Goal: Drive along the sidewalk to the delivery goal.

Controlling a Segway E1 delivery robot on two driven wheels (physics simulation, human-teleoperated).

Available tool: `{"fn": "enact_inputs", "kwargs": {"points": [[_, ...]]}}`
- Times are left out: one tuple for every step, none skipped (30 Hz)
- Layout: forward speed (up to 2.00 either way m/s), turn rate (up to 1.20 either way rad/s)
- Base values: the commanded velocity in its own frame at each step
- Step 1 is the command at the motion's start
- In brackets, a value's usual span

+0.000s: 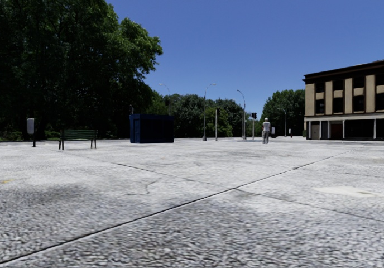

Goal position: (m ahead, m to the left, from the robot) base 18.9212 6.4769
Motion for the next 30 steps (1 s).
{"fn": "enact_inputs", "kwargs": {"points": [[2.00,0.00],[2.00,0.00],[2.00,0.00],[2.00,0.00],[2.00,0.00],[2.00,0.00],[2.00,0.00],[2.00,0.00],[2.00,0.00],[2.00,0.00],[2.00,0.00],[2.00,0.00],[2.00,0.00],[2.00,0.00],[2.00,0.00],[2.00,0.00],[2.00,0.00],[2.00,0.00],[2.00,0.00],[2.00,0.00],[2.00,0.00],[2.00,0.00],[2.00,0.00],[2.00,0.00],[2.00,0.00],[2.00,0.00],[2.00,0.00],[2.00,0.00],[2.00,0.00],[2.00,0.00]]}}
